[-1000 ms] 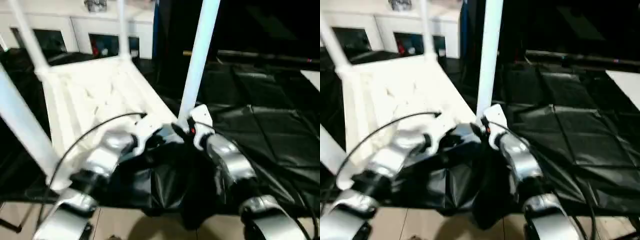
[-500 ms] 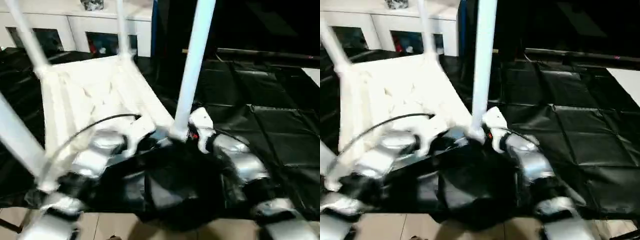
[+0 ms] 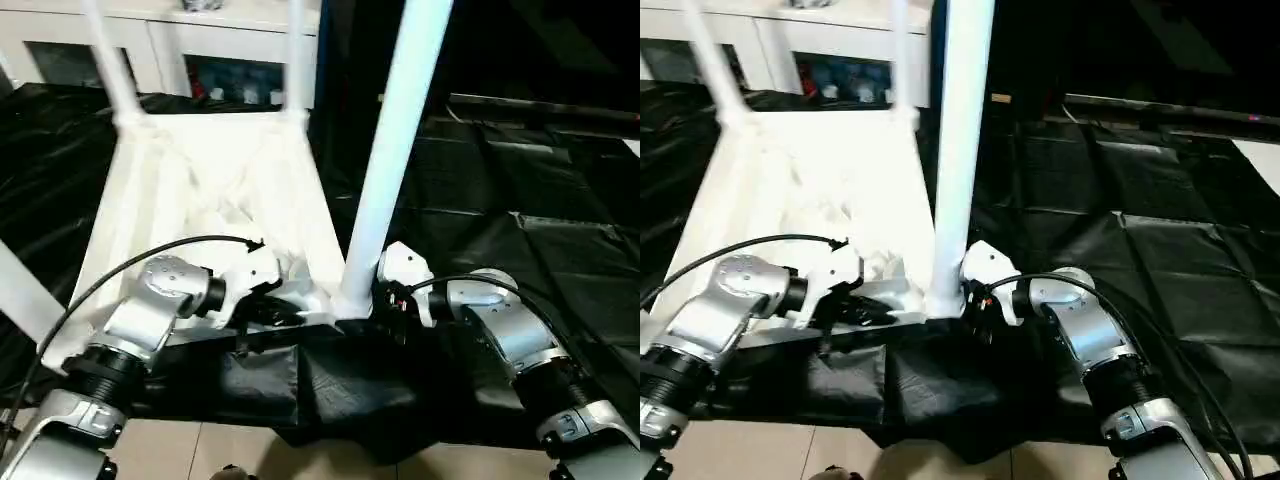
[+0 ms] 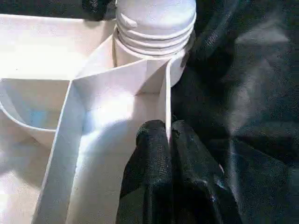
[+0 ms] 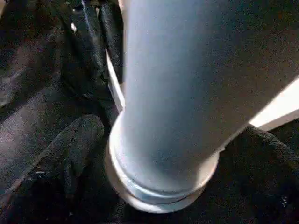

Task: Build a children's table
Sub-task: Rotate leg to tighten

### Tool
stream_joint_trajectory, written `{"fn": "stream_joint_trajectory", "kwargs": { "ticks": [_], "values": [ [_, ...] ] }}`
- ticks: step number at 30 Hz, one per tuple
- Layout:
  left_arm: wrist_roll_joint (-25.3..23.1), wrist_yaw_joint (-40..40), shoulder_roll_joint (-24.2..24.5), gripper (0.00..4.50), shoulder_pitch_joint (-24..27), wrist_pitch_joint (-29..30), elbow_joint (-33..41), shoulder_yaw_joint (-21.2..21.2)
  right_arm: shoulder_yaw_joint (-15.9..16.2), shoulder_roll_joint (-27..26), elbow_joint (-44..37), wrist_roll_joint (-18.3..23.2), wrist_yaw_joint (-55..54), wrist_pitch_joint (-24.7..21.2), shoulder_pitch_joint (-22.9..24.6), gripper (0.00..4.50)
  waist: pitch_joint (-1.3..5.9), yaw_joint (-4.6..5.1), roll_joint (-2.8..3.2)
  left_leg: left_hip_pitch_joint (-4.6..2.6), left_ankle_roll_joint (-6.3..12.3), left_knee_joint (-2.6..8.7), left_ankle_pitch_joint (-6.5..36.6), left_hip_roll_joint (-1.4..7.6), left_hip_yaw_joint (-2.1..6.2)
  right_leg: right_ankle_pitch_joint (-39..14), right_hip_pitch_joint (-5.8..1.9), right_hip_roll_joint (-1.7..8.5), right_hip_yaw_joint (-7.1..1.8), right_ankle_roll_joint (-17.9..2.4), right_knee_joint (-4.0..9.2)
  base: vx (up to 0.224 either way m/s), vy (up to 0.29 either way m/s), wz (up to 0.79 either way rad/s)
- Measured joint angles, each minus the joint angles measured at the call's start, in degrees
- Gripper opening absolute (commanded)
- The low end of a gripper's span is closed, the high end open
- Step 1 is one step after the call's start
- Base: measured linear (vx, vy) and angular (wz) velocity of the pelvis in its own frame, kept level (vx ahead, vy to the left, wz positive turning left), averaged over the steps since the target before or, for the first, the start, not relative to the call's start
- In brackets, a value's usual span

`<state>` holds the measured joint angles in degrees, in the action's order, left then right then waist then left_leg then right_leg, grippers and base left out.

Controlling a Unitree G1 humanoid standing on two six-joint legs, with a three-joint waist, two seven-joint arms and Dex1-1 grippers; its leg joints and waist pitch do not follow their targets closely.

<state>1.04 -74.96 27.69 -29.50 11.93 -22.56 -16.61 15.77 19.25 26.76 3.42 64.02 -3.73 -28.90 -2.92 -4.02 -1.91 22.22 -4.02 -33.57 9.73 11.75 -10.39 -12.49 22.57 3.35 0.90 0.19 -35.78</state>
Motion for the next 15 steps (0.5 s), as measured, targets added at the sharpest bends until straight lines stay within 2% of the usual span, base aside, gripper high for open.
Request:
{"fn": "stream_joint_trajectory", "kwargs": {
  "ticks": [2,5,9,15],
  "values": [
    [0.05,-0.36,0.04,0.0,0.06,0.0,0.15,-0.05,-0.36,0.0,-0.73,0.84,0.56,-0.4,0.18,4.05,0.0,-0.11,0.0,0.0,0.0,-0.01,0.0,0.0,-0.01,0.0,0.0,0.0,0.0,0.0,-0.03,0.0,0.0,0.0],
    [0.05,-0.45,0.04,0.0,0.06,-0.01,0.18,-0.08,-0.76,0.1,-1.39,1.24,1.46,-0.75,0.19,3.67,0.0,-0.33,-0.01,-0.03,-0.01,-0.04,0.0,0.02,-0.01,0.0,0.0,0.0,0.0,0.0,-0.1,0.0,0.0,0.0],
    [0.04,-0.45,-0.07,0.0,0.07,-0.57,0.18,-0.44,-0.58,0.43,-1.46,1.29,1.61,-0.85,1.24,3.32,0.0,-0.83,-0.01,-0.03,-0.01,-0.05,0.0,0.02,-0.02,0.0,0.01,0.0,0.0,0.0,-0.11,0.0,0.0,0.0],
    [0.04,-0.46,0.03,0.0,0.11,-0.85,0.18,-0.69,-0.01,0.75,-1.46,1.22,1.62,-0.9,1.48,2.87,-0.04,-1.01,-0.12,-0.04,-0.01,-0.08,-0.01,0.04,-0.05,0.0,0.02,0.0,-0.01,0.0,-0.17,0.0,0.0,0.0]
  ]
}}
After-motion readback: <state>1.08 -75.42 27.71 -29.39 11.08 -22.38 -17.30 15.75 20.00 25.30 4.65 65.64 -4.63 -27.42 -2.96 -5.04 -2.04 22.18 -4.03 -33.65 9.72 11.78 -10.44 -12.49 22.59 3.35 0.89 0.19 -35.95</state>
